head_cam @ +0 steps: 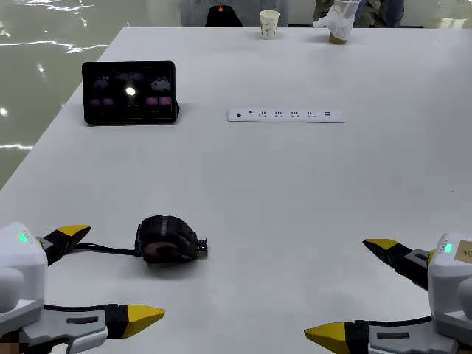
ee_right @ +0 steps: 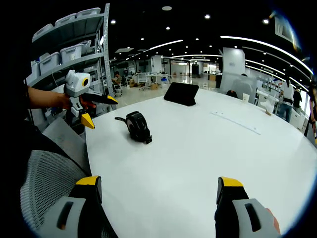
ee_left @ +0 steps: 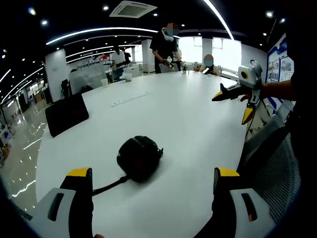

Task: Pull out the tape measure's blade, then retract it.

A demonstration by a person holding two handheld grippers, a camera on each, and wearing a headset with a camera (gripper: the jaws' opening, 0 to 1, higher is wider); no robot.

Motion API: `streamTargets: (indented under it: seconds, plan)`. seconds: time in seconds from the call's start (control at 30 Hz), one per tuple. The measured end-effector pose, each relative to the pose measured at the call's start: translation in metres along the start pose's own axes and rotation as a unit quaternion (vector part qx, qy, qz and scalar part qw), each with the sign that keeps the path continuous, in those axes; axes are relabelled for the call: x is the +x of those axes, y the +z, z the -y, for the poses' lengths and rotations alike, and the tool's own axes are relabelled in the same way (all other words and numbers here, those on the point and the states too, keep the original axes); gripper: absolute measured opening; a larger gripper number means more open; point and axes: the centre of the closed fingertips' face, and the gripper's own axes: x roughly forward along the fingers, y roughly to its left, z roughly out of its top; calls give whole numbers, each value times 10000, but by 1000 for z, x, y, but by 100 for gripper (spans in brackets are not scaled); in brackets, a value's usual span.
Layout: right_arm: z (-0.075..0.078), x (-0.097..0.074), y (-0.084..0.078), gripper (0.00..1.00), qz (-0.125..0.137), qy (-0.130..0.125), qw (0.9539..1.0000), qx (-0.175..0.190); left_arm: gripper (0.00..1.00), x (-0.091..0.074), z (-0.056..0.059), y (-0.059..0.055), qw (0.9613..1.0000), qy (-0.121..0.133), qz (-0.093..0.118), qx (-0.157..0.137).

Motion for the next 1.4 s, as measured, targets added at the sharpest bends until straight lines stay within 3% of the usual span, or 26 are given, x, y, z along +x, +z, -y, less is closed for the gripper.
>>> streamTargets:
  seconds: [1.03, 1.4]
  plan:
    - [1, 45, 8, 82, -173, 663, 9960, -566, 96, 30, -15, -3, 9986, -263, -282, 350]
    - [1, 66, 10, 75, -320, 945, 9907, -923, 83, 40, -17, -4, 9961, -477, -471, 569]
